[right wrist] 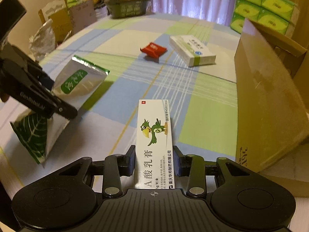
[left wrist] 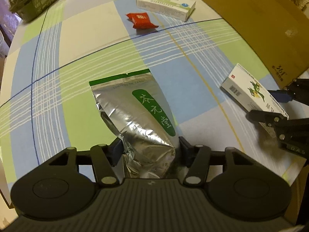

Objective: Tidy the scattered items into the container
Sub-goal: 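Lift the pouch and ointment box off the table with both tools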

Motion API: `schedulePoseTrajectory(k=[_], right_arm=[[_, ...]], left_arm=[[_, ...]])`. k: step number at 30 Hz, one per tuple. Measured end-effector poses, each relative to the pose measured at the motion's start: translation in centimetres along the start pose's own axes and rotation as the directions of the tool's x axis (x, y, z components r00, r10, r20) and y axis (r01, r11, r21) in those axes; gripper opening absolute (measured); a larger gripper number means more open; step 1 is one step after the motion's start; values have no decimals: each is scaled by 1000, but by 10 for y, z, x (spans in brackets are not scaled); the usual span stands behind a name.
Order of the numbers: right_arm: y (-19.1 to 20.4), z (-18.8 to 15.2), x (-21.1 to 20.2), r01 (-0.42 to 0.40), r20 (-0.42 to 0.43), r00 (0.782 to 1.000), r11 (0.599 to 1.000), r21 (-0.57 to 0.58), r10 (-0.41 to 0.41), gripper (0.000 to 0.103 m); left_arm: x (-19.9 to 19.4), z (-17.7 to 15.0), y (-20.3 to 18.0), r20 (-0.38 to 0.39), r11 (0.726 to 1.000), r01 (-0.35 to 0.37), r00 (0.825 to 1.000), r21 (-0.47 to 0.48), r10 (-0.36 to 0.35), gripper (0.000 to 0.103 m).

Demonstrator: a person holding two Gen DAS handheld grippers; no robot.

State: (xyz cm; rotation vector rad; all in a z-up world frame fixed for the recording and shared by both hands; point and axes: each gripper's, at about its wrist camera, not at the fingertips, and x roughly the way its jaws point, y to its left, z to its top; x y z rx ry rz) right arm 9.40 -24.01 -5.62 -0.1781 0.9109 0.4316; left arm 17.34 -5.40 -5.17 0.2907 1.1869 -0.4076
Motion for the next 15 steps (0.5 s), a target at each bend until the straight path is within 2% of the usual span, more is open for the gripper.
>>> schedulePoseTrajectory(k=[15], right_arm=[[5,6,-51,15,51,999,996,91,-19,40]], left_arm=[[-59,-3,-30,63,997,49,997,54,-52,53]])
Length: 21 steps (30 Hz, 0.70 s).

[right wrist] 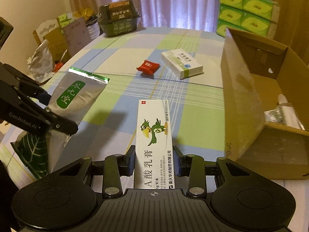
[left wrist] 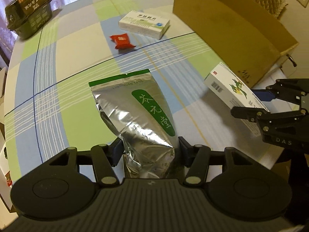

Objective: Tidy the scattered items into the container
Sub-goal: 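Carry the pouch and ointment box over the cardboard box with both tools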

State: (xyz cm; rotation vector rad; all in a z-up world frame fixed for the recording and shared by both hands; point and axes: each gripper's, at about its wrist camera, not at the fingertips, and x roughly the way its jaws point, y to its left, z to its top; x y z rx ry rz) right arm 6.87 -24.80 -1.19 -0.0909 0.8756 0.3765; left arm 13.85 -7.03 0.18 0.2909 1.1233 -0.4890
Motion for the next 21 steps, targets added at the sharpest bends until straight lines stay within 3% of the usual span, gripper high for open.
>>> schedulePoseTrajectory(k=[21], right_arm=[[-13,-6,-56,44,81,996,999,25,-46,40]], left_arm=[[-36,5,-64,41,996,47,998,73,-50,53]])
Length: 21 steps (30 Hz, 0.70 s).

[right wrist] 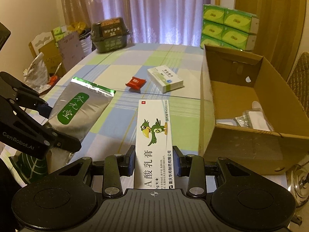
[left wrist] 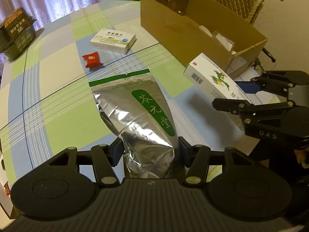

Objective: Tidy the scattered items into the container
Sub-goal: 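Carry the pouch and ointment box over the cardboard box with both tools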

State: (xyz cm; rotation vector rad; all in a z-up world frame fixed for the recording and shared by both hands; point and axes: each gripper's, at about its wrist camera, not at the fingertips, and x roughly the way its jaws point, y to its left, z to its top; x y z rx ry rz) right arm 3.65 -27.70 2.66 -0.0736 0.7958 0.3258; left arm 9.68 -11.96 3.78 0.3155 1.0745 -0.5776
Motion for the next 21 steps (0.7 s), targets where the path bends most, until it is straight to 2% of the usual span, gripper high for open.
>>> schedulePoseTrajectory(k=[10,21], right_arm=[[-19,8,-21,12,45,999,1000,29,-13,40],[-48,28,-49,49,106,993,998,48,-54,40]], left_arm=[[-15,23,-29,32,998,34,999,47,-36,53],[-25,68,-59,72,992,79,994,100,-87,53]])
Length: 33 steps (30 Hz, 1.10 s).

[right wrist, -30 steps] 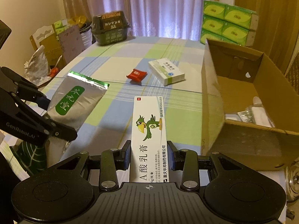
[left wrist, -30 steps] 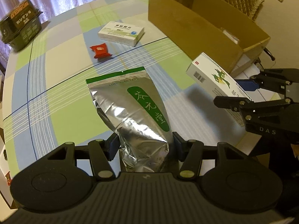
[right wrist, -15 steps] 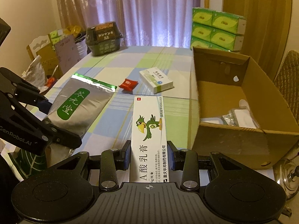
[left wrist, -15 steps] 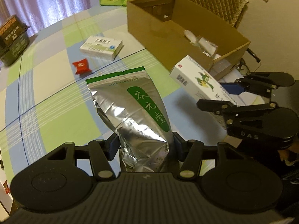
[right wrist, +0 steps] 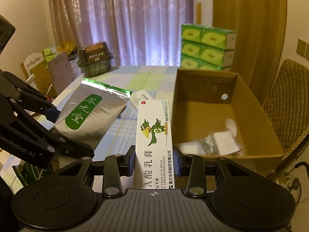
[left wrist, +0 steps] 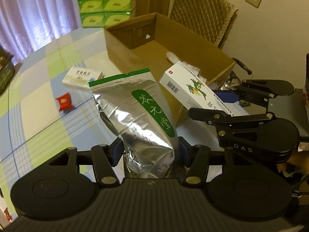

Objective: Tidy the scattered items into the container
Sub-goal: 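Carry the pouch and ointment box over the cardboard box with both tools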

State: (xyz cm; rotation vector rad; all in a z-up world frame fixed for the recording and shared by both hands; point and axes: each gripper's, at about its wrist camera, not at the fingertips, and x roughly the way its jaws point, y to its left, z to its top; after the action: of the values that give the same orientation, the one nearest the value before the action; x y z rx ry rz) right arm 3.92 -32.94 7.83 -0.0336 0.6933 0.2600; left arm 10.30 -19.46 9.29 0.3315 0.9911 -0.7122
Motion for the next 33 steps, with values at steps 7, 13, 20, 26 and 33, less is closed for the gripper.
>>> schedulePoseTrajectory(k=[7,13,20,26,33], right_arm=[[-28,16,-10,39,26,999,999,10,-40,40],[-53,27,-10,70,31,997,997,18,-71,40],[-82,37,-4,101,30,994,994,39,-102,40],[-100,44,4,117,18,993,992,39,-118,40],[-116,52,20,119,1,993,992,36,-119,40]], left_arm=[[2,29,-14,20,1000,26,999,16,-27,53],[9,54,-24,33,998,48,998,27,-49,53],[25,80,-33,33,997,70,997,40,-71,53],[42,96,-35,22,995,88,996,37,-89,53],[62,110,-34,19,995,101,995,16,-102,53]])
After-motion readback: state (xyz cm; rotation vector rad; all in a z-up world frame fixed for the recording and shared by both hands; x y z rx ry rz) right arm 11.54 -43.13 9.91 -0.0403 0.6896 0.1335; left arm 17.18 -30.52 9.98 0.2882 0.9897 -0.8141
